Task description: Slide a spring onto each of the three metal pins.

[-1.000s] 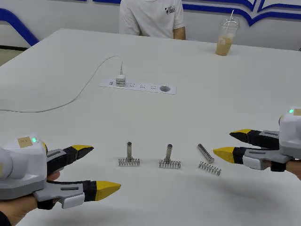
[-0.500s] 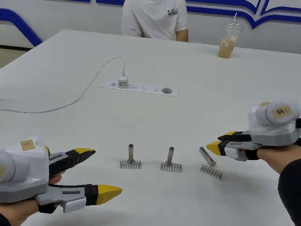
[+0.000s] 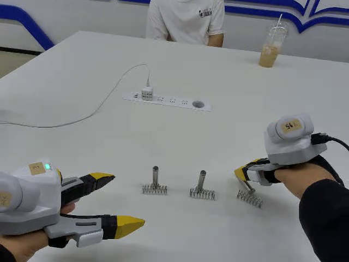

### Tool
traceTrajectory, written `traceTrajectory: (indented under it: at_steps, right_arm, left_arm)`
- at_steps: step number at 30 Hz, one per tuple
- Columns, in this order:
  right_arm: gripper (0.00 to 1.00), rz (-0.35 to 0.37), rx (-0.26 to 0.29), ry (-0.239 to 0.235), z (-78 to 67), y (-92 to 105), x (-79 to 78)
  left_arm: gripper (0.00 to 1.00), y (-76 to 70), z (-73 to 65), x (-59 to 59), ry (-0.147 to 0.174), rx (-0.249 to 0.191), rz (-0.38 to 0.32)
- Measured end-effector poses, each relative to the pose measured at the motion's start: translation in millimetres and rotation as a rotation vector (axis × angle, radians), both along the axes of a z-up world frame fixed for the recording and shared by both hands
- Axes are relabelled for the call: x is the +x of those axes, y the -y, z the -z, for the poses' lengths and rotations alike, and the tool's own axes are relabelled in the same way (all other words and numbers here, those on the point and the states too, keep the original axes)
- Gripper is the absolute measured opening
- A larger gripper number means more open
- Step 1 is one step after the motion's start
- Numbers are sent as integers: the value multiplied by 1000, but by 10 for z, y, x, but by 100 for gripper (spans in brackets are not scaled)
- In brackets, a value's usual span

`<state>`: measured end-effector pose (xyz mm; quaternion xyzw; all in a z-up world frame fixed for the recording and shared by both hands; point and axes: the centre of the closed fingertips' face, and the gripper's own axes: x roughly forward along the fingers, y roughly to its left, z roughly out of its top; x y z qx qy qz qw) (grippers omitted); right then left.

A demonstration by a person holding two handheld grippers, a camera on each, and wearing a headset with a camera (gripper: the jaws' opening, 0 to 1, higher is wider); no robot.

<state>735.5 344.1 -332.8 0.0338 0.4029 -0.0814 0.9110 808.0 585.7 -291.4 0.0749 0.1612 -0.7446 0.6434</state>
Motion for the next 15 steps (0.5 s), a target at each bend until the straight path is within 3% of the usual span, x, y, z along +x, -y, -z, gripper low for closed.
traceTrajectory:
  at_steps: [15]
  right_arm:
    - [10,35,38,-45,84,-21,-1]
  left_arm:
    - [76,-13,4,20,-3,-1,-4]
